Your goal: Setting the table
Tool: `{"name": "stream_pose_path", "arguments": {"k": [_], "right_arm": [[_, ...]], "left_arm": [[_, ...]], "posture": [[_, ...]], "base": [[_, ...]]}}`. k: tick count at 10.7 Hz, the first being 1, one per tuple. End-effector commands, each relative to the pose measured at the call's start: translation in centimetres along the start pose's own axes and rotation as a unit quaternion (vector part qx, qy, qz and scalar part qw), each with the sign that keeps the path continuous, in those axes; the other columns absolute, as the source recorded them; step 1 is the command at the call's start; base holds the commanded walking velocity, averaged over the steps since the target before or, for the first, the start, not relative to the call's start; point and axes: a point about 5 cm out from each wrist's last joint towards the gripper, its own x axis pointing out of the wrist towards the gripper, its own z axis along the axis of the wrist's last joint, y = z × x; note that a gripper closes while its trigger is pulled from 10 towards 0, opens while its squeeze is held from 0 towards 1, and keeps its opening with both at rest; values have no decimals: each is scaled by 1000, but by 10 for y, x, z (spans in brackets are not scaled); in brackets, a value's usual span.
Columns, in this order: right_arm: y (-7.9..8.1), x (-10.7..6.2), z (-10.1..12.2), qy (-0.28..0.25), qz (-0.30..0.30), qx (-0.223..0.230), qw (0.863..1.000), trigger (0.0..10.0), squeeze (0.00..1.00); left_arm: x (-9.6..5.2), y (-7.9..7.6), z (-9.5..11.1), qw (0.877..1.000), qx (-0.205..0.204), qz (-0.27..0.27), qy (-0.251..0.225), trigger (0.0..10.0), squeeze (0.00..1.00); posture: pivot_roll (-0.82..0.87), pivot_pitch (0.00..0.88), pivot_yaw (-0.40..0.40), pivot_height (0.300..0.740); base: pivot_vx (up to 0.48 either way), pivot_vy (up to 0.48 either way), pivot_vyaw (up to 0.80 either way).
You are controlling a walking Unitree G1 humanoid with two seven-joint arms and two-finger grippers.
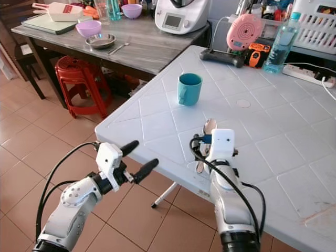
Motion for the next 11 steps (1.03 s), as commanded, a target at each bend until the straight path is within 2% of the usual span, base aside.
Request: {"name": "stream_pose_path", "arguments": {"k": [1,5,8,10,11], "right_arm": [[-1,4,1,8,-4,5,1000,10000,0],[3,18,3,21,-5,8,1000,10000,0],[7,21,-9,55,-4,6,998,10000,0],[4,24,-17,69,-10,15,997,10000,0],[3,27,-18,74,-16,22,997,4039,0]], "left_arm": [[0,0,4,1000,6,-11,1,10000,0],[1,-4,3,1000,-13,-26,3,10000,0],[0,-8,0,999,-21,-37,8,10000,0],[-1,-9,-1,999,-25,-39,11,10000,0],[0,-9,-1,999,-25,-43,13,10000,0]], "posture": [[-9,46,-8,740],[-9,44,-13,740],[-6,44,-15,740],[-9,46,-12,740],[-9,46,-12,740]], "base": [[0,0,0],[0,0,0],[0,0,0],[0,0,0],[0,0,0]]}}
